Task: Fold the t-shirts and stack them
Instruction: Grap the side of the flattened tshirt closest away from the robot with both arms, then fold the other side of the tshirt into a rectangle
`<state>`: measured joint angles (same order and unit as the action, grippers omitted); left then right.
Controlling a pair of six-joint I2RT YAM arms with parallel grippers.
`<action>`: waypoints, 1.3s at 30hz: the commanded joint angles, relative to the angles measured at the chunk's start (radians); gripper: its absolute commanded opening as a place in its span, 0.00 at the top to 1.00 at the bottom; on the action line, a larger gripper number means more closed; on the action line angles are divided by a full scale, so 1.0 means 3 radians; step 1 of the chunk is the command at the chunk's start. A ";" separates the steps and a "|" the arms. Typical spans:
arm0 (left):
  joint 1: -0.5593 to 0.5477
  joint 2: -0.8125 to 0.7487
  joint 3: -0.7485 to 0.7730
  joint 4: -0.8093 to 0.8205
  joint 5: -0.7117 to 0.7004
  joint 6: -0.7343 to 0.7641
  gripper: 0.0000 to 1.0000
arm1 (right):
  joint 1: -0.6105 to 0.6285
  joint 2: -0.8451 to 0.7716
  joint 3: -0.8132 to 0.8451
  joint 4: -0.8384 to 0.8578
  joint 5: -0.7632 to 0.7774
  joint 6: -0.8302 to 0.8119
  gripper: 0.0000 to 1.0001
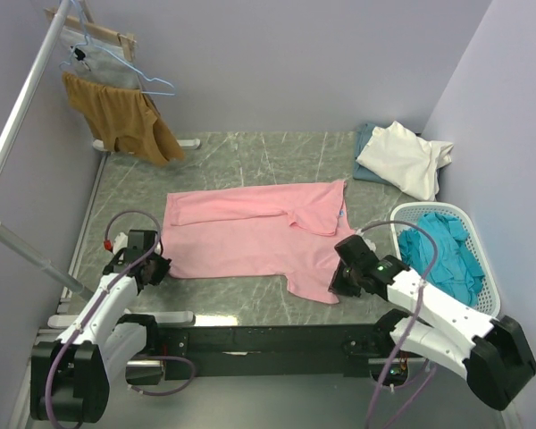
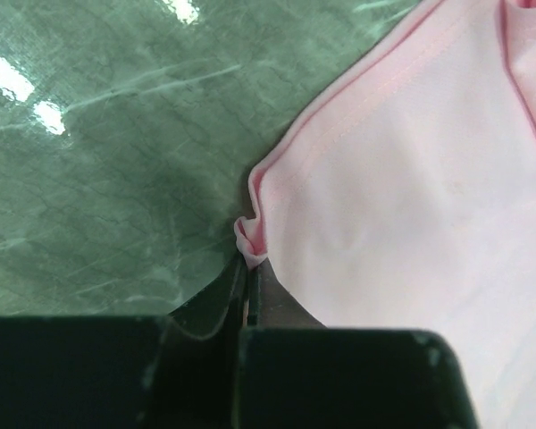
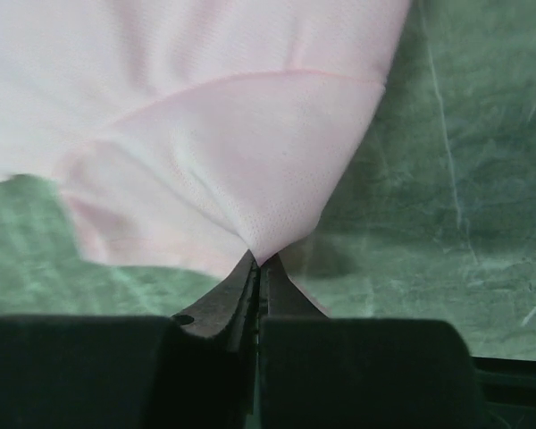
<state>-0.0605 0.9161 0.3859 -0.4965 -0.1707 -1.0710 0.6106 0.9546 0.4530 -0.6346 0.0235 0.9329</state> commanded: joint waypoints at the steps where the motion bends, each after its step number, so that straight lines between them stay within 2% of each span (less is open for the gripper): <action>1: -0.0008 -0.0108 0.0176 -0.0032 0.0093 0.0123 0.99 | -0.0015 -0.0344 0.0351 -0.0196 0.0264 -0.0087 1.00; 10: -0.0008 0.0106 0.0488 0.0120 0.0124 0.0307 0.99 | -0.0117 0.0003 0.0750 -0.0181 0.0499 -0.0363 1.00; 20: -0.0008 0.0730 0.0820 0.0524 0.0083 0.0451 0.99 | -0.0746 0.0504 0.1128 0.0166 0.0331 -0.0859 1.00; 32: 0.0002 0.1824 0.1372 0.0975 0.0170 0.0594 0.99 | -0.1191 0.1802 0.1828 0.0459 0.0142 -0.1264 1.00; 37: 0.0023 0.2223 0.1597 0.1081 0.0109 0.0701 0.99 | -0.1232 0.2304 0.2247 0.0500 0.0290 -0.1356 0.89; 39: 0.0028 0.2294 0.1649 0.1154 0.0094 0.0773 0.99 | -0.1243 0.2518 0.2401 0.0499 0.0467 -0.1386 0.78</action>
<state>-0.0593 1.5673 0.8204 -0.2310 -0.1284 -0.8959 0.2527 1.6314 1.0653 -0.5163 0.0738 0.5602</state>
